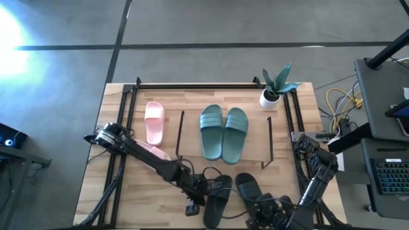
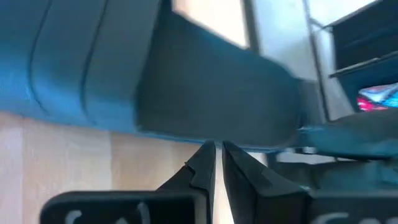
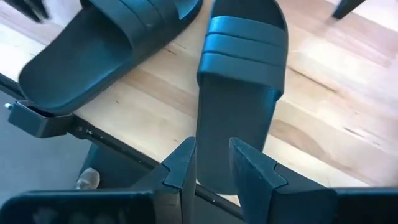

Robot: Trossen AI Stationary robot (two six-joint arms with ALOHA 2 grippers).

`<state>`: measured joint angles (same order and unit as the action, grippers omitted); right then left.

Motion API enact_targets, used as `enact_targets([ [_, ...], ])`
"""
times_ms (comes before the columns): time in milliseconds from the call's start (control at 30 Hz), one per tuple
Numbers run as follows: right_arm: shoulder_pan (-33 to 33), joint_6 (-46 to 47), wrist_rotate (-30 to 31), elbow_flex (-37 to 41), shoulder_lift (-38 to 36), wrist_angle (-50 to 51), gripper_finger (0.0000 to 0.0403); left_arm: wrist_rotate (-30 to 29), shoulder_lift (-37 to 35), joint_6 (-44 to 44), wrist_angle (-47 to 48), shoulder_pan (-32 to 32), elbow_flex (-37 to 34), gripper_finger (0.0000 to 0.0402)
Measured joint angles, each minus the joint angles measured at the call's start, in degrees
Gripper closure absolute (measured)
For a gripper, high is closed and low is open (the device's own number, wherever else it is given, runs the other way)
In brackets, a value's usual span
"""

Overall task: Pick and place slides into the shelf
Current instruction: Put the black slide under the shelf

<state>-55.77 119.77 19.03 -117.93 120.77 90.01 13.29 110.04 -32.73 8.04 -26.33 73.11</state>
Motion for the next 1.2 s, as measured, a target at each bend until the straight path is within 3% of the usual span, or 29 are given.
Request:
enact_targets([
  [300, -0.5, 1.6, 0.0, -0.2, 0.0, 0.0, 0.0314, -10.5, 1.0, 4.6, 0.0, -1.8, -0.3, 0.0387],
  [600, -0.5, -0.3, 0.3, 0.1, 0.0, 0.0, 0.0314, -10.8, 5.9, 6.4, -4.3, -2.2, 1.5, 0.0387],
  [900, -0.5, -1.3, 0.5, 0.4, 0.0, 0.0, 0.0314, -13.4, 11.7, 9.5, -5.5, -0.6, 9.8, 0.0387],
  [1200, -2.2, 0.2, -3.0, 0.4, 0.0, -0.1, 0.0314, -14.1, 11.7, 9.7, 1.6, 0.7, 12.6, 0.0387],
])
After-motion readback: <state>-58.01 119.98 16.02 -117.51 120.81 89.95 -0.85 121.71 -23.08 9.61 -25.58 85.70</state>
